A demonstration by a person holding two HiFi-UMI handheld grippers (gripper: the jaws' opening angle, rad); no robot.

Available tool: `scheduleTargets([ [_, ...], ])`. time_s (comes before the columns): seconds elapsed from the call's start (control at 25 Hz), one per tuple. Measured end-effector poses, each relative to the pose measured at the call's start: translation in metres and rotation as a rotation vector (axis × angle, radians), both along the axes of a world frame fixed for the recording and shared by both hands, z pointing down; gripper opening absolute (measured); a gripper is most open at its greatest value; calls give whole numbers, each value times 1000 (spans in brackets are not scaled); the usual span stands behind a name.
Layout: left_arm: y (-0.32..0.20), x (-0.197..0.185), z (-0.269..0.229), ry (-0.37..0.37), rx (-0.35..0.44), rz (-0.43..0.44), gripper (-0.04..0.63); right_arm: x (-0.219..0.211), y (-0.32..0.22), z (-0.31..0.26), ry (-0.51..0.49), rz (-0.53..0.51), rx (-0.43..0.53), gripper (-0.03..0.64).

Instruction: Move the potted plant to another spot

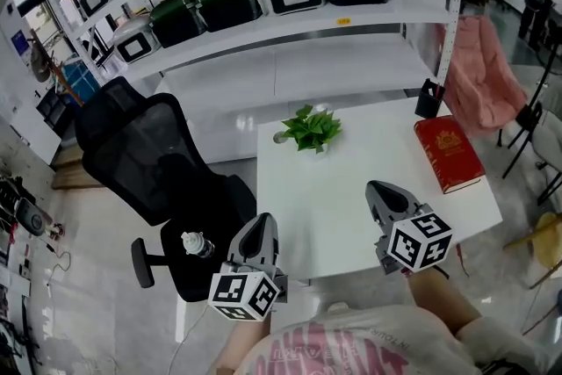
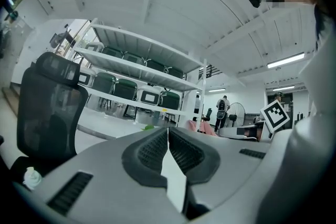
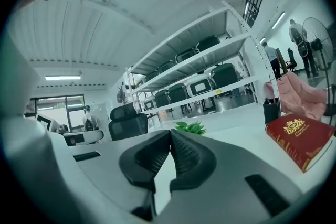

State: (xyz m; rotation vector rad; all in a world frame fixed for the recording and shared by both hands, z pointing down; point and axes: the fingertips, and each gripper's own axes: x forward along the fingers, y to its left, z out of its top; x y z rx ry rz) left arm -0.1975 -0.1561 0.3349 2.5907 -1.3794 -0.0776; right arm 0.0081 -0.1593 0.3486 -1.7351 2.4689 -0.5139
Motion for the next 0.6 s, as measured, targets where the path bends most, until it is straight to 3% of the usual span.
scheduleTargets([
  [0.32,-26,-20,12,13,-14,11,26,-14,-21,13,11,21,-28,14],
  [0.6,-39,-32,44,18,-93,-20,26,-16,-50,36,20,12,-79,14],
])
